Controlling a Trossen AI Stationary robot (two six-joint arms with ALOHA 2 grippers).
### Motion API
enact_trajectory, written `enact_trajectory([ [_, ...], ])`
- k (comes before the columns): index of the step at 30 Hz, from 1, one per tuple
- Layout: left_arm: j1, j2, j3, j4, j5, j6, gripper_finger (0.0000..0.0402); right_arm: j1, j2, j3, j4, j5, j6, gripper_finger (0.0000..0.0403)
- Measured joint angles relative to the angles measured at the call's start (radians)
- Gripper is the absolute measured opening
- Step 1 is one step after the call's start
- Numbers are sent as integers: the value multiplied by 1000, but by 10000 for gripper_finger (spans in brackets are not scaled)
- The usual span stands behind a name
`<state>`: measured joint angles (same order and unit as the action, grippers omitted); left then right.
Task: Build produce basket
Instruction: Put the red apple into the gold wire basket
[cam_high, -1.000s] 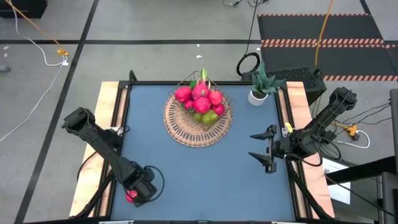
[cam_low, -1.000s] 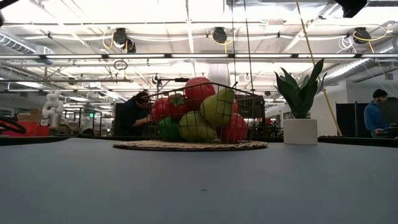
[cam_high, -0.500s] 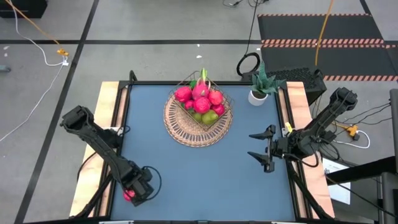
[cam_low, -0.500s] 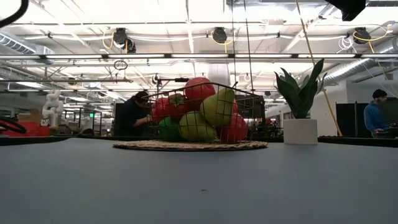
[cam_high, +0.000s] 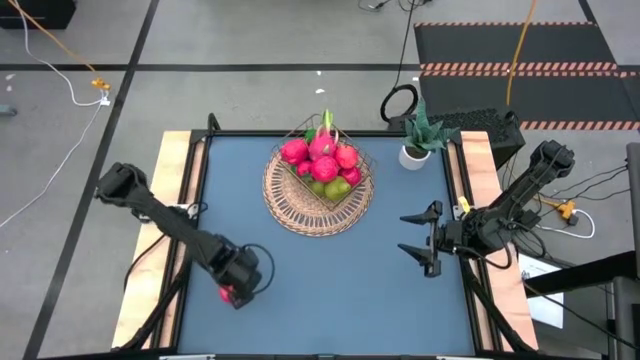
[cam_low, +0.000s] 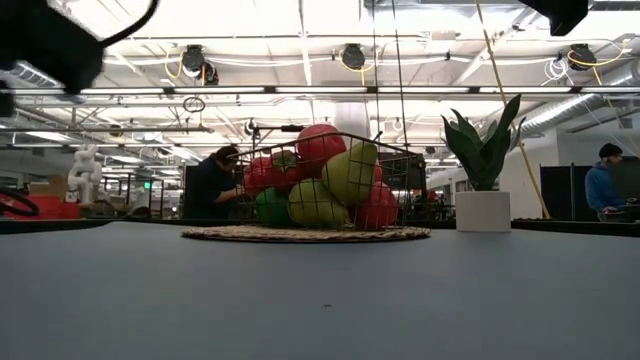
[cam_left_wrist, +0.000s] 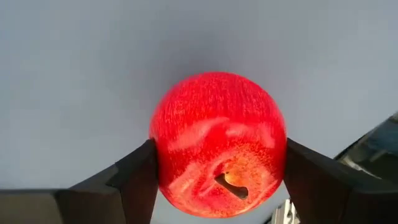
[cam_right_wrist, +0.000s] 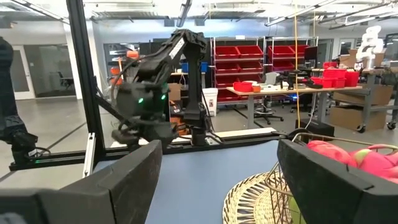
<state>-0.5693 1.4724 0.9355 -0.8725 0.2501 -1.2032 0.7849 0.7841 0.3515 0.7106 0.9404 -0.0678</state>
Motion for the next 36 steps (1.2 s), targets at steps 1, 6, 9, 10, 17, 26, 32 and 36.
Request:
enact_trajectory([
  [1, 23, -11, 2, -6, -3, 31, 282, 0, 0, 0, -4, 0, 3, 313],
  [6, 162, -59, 42, -49, -100, 208, 282, 0, 0, 0, -5, 0, 0, 313],
  [9, 254, -82, 89, -58, -200, 331, 284, 0, 0, 0, -5, 0, -4, 313],
  [10, 288, -87, 115, -58, -232, 380, 287, 0, 0, 0, -5, 0, -4, 313],
  [17, 519, -95, 360, -148, -612, 770, 285, -18, 0, 0, 3, 0, 0, 313],
  [26, 881, -77, 325, 499, -592, 1192, 310, -59, 0, 0, 3, 0, 4, 313],
  [32, 1095, 2, 201, 746, -412, 1164, 303, -59, 0, 0, -32, -1, 21, 313],
  [36, 1149, 50, 163, 789, -262, 1169, 308, -72, 0, 0, -60, 0, 21, 313],
])
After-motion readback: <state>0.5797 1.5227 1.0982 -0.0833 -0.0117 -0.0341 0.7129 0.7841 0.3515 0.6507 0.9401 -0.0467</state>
